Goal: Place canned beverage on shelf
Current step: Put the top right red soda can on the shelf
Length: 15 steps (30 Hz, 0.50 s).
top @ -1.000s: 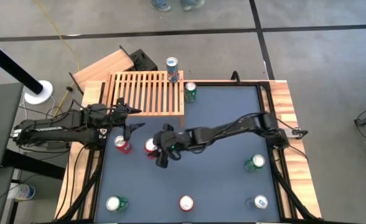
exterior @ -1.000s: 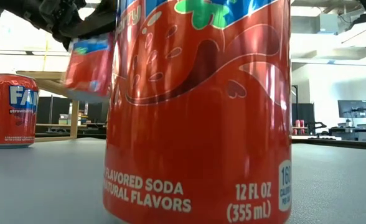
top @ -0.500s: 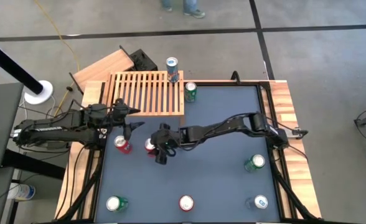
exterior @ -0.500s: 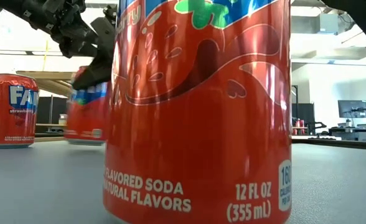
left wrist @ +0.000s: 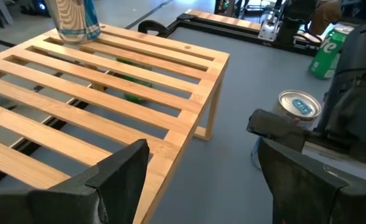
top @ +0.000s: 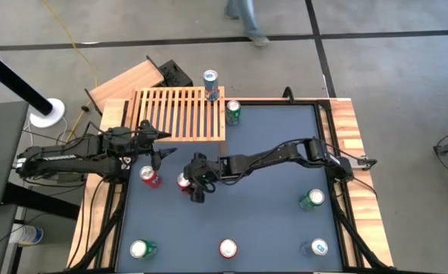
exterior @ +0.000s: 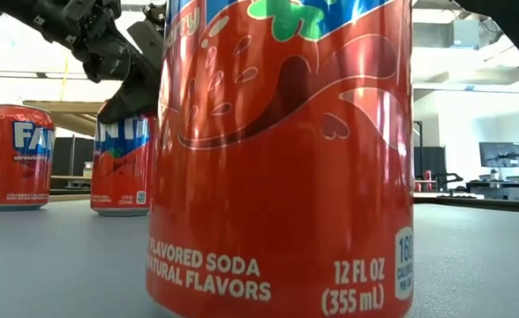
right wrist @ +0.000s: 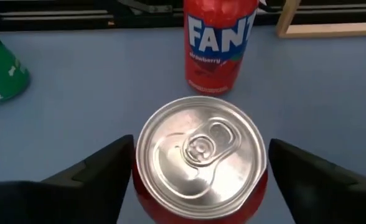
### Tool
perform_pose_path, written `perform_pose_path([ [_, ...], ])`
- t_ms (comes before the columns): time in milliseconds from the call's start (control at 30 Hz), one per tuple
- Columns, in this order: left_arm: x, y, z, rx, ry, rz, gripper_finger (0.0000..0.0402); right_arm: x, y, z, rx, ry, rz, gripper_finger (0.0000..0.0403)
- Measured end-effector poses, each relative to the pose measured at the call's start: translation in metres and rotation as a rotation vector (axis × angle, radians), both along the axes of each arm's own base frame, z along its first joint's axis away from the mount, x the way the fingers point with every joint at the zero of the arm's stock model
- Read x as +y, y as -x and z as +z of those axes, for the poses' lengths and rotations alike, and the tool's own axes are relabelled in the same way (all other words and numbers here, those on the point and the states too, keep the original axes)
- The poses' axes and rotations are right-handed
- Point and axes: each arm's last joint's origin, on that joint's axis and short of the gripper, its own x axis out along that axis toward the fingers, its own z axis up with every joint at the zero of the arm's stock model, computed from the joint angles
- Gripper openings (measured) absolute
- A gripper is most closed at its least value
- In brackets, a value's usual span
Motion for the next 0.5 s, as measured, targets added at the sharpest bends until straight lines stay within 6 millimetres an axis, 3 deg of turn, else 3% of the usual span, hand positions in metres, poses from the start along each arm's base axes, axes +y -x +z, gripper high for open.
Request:
perform_pose_path([
  [300, 0.000, 0.000, 0.000, 0.004, 0.004, -0.009, 0.0293, 0.000, 0.001, 0.005, -0.011, 0.015, 0.002, 0.0397],
  [500, -0.001, 0.000, 0.000, 0.002, 0.005, -0.041, 0.0293, 0.000, -0.001, 0.028, -0.025, 0.036, 0.017, 0.0394],
])
